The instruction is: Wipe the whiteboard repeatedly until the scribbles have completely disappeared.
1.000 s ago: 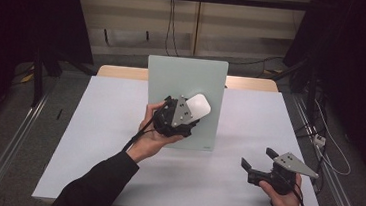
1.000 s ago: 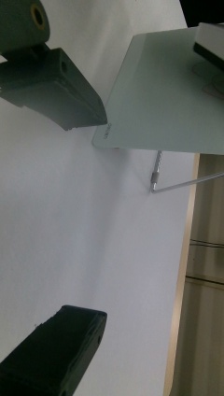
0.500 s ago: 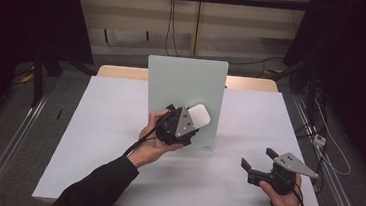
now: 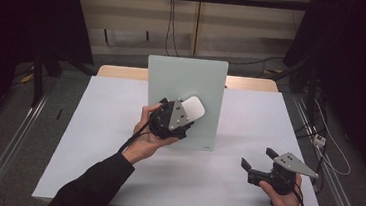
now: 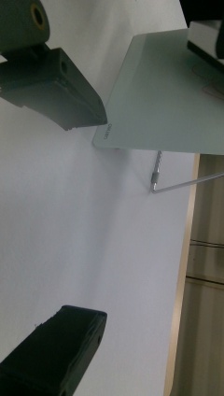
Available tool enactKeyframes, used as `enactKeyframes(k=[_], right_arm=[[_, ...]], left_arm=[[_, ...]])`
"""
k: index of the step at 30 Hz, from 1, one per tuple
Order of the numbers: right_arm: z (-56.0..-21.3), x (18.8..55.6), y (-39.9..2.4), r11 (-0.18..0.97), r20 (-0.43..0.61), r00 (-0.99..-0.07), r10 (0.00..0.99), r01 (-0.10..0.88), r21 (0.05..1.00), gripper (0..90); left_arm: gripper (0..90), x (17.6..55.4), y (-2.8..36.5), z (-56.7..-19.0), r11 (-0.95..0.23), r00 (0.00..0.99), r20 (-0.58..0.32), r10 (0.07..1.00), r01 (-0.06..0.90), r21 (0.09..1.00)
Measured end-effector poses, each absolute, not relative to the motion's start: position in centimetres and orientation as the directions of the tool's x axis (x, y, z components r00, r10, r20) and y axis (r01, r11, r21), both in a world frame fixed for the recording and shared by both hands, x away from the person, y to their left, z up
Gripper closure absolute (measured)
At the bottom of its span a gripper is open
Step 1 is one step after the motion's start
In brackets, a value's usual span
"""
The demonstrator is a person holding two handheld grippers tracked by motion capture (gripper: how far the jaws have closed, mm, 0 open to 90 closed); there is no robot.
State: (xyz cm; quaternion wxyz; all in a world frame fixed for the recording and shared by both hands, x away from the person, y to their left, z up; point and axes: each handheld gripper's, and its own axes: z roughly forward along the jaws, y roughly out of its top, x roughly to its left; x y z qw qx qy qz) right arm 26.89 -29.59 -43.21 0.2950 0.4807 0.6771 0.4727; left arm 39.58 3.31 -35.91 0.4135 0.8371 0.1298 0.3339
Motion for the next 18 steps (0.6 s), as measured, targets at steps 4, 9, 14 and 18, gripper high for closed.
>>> enactKeyframes(k=[4, 9, 14, 18], right_arm=[[-43.2, 26.9, -29.6, 0.09, 0.056, -0.363, 0.93, 0.373, 0.923, 6.1], [-43.2, 26.9, -29.5, 0.091, 0.055, -0.362, 0.931, 0.374, 0.923, 6.1], [-43.2, 26.9, -29.6, 0.092, 0.054, -0.36, 0.931, 0.374, 0.923, 6.1], [-43.2, 26.9, -29.5, 0.09, 0.056, -0.361, 0.931, 0.376, 0.922, 6.2]], left_arm=[[30.4, 40.0, 4.7, -35.1, -0.613, 0.719, 0.454, 0.527, -0.049, 0.789], [30.4, 39.6, 5.2, -35.9, -0.629, 0.71, 0.477, 0.519, -0.06, 0.775], [30.3, 38.6, 5.2, -38.3, -0.677, 0.725, 0.504, 0.469, -0.071, 0.732], [30.3, 37.7, 4.7, -40.3, -0.715, 0.753, 0.509, 0.416, -0.075, 0.695]])
